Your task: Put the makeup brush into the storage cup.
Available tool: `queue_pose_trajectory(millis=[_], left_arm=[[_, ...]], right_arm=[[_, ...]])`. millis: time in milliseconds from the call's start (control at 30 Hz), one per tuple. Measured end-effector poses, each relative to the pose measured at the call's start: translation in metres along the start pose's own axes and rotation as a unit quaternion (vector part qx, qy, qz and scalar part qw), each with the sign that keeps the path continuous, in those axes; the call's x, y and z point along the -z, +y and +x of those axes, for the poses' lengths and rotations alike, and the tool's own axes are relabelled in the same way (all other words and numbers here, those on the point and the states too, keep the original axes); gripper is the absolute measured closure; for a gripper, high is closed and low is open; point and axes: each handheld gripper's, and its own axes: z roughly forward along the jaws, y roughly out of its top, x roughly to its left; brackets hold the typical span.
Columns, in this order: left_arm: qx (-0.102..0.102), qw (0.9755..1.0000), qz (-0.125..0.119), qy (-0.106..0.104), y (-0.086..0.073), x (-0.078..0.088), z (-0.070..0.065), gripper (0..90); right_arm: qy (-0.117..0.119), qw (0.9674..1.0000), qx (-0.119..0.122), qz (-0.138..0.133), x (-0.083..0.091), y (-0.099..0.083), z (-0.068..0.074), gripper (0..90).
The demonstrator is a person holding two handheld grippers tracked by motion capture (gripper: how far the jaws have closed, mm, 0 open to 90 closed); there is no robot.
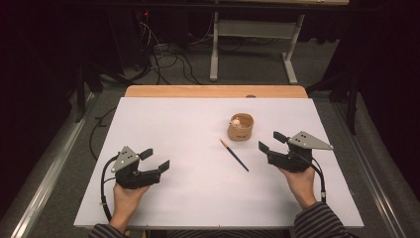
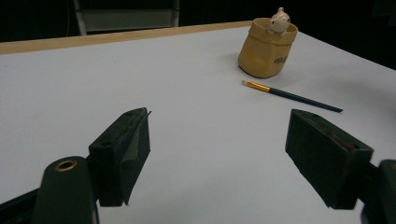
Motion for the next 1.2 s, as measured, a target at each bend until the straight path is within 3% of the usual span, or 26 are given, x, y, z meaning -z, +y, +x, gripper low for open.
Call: queue_pose_trajectory(millis=[1200], left_arm=[[0.000,1.0000,0.000,-0.001,0.000,0.000,0.000,22.5]], right_arm=[[0.025,0.9996,-0.002,-0.011,-0.035,0.022,0.021,34.3]])
